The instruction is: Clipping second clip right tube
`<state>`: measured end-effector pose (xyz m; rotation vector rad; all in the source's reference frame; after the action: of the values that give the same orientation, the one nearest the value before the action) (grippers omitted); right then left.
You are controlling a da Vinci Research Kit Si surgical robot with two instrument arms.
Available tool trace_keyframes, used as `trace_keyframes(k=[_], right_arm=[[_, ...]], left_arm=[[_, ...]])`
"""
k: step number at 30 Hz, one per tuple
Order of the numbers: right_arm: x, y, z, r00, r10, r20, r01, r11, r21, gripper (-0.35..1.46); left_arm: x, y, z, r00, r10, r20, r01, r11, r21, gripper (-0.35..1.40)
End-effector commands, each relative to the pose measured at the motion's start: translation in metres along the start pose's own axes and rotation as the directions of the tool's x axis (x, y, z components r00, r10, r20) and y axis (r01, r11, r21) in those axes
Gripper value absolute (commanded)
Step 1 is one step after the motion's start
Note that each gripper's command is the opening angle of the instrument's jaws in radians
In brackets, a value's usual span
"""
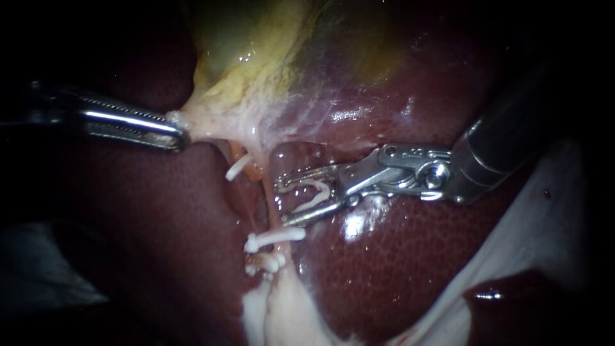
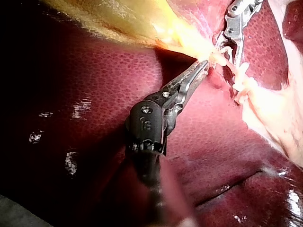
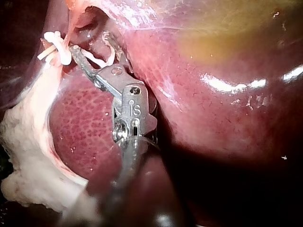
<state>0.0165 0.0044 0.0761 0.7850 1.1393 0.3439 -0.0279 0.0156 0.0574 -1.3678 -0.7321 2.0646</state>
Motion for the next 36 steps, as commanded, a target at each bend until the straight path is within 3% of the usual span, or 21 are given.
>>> trace_keyframes(k=[1, 10, 16, 23, 36], right_arm=[[0.0000, 0.0000, -0.0001, 1.000, 0.000, 0.000, 0.000, 1.000, 0.000, 0.47], [0.0001, -0.0005, -0.0012, 1.000, 0.001, 0.000, -0.001, 1.000, 0.006, 0.46], [0.0017, -0.0013, -0.0035, 0.997, 0.073, -0.009, -0.073, 0.997, 0.008, 0.47], [0.0036, -0.0032, -0.0057, 0.991, 0.133, -0.020, -0.132, 0.991, 0.028, 0.48], [0.0044, -0.0055, -0.0045, 0.985, 0.169, -0.023, -0.168, 0.985, 0.033, 0.49]], left_arm=[[0.0000, 0.0000, 0.0000, 1.0000, 0.000, 0.000, 0.000, 1.000, 0.000, -0.35], [0.0000, 0.0000, 0.0000, 1.0000, 0.000, 0.000, 0.000, 1.000, 0.000, -0.35], [0.0000, -0.0001, 0.0000, 1.0000, 0.000, 0.000, 0.000, 1.000, 0.000, -0.35], [-0.0001, -0.0003, -0.0001, 1.0000, 0.001, 0.000, -0.001, 1.000, -0.001, -0.35], [-0.0002, -0.0002, -0.0002, 1.0000, 0.001, 0.000, -0.001, 1.000, -0.001, -0.35]])
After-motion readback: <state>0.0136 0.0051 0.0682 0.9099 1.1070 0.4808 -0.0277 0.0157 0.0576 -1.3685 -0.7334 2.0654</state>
